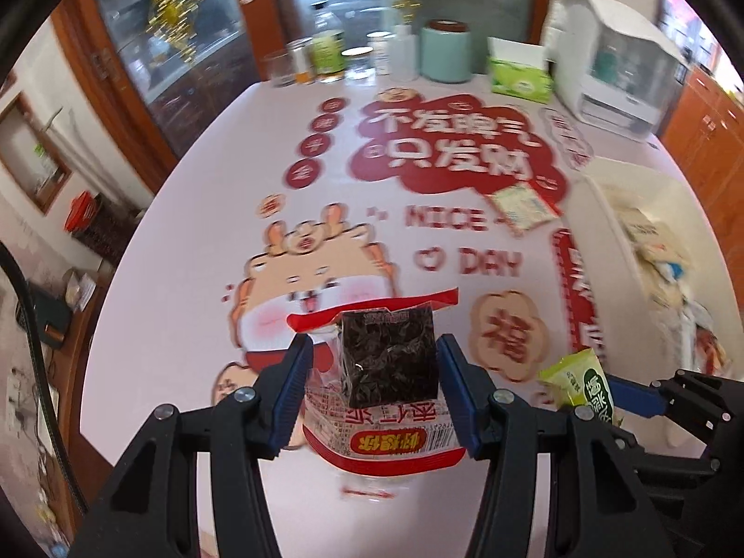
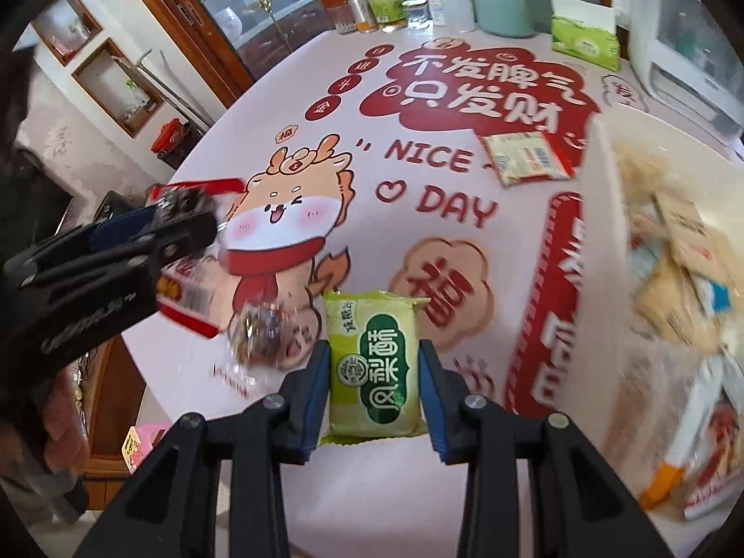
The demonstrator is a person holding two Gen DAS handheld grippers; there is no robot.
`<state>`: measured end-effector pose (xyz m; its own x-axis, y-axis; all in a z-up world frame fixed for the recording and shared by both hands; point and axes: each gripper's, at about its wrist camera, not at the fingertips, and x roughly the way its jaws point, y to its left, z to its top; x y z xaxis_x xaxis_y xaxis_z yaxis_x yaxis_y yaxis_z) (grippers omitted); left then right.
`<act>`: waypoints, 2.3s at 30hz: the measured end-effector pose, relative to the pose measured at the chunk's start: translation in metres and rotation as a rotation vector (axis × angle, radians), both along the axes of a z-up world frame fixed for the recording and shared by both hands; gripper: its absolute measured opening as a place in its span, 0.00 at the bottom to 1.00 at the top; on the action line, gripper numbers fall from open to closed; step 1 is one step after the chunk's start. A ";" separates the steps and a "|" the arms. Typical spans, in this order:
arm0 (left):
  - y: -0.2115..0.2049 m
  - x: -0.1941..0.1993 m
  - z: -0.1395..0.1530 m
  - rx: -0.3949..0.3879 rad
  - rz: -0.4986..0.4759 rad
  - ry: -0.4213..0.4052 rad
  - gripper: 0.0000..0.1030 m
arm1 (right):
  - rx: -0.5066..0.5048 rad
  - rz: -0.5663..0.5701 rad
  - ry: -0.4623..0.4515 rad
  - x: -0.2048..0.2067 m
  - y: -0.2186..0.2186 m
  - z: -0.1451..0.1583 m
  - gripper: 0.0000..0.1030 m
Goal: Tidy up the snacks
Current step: 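Carry both held packs over the white bin, then open both tools over the white bin to drop the packs, then move both open tools back toward the remaining snacks on the table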
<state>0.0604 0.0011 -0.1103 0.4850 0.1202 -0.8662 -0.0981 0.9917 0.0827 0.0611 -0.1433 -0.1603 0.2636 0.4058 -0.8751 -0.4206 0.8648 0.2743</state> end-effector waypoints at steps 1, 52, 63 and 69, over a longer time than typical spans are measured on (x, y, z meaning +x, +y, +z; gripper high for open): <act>-0.011 0.000 0.003 0.001 -0.021 -0.005 0.51 | 0.002 -0.009 -0.008 -0.004 -0.008 0.003 0.36; -0.295 0.095 0.041 0.067 -0.512 -0.136 0.94 | -0.053 -0.569 -0.142 0.032 -0.255 0.050 0.46; -0.284 0.095 0.031 0.078 -0.503 -0.107 0.94 | -0.070 -0.573 -0.079 0.030 -0.248 0.029 0.48; -0.272 0.085 0.031 0.068 -0.488 -0.103 0.94 | -0.059 -0.566 -0.052 0.025 -0.242 0.024 0.48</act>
